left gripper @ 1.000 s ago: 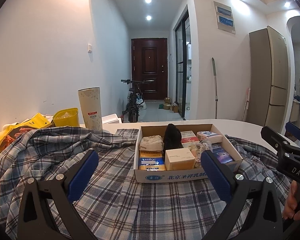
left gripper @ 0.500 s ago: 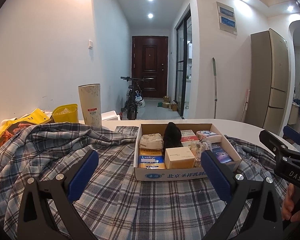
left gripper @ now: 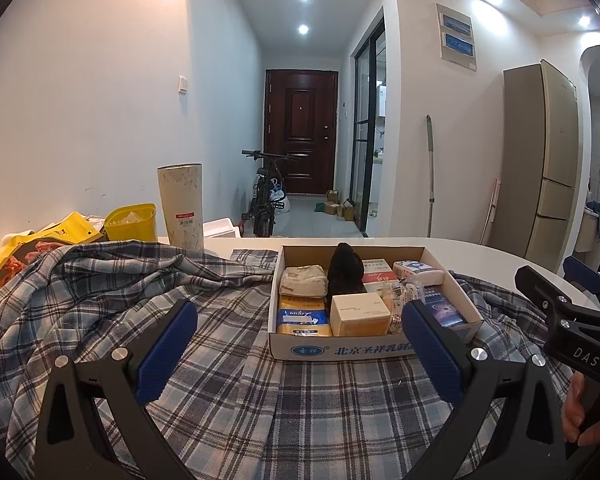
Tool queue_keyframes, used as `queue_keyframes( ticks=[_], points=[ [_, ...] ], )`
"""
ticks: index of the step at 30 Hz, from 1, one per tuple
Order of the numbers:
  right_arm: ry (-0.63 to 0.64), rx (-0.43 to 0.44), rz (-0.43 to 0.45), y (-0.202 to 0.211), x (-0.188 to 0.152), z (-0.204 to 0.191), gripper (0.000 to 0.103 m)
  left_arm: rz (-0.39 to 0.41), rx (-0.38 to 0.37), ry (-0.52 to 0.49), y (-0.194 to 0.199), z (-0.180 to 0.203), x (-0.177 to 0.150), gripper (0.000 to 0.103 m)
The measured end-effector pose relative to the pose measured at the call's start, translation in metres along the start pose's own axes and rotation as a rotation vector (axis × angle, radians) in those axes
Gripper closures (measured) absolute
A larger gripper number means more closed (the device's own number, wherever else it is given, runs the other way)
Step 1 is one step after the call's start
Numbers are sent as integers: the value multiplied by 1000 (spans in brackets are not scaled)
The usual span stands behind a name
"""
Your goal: Organize objects
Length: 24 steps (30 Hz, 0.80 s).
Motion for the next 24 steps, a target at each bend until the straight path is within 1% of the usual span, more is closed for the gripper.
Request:
queue_keyframes(
  ticks=[16, 24],
  points=[
    [-1, 3, -7, -2, -2, -1, 0, -44, -6, 20, -6, -5, -1, 0],
    [-2, 4, -12, -4, -3, -2, 0, -40, -8, 23, -6, -5, -1, 0]
  ],
)
Point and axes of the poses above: each gripper's, at about its wrist camera, not at the fingertips, and y roughly against the way its jaws point, z to its right, x to its top, the point moved 1 cm from there along -y, roughly the way its jaws point, and after that the axes turned 8 degrees about -y, right-handed, at the moved point
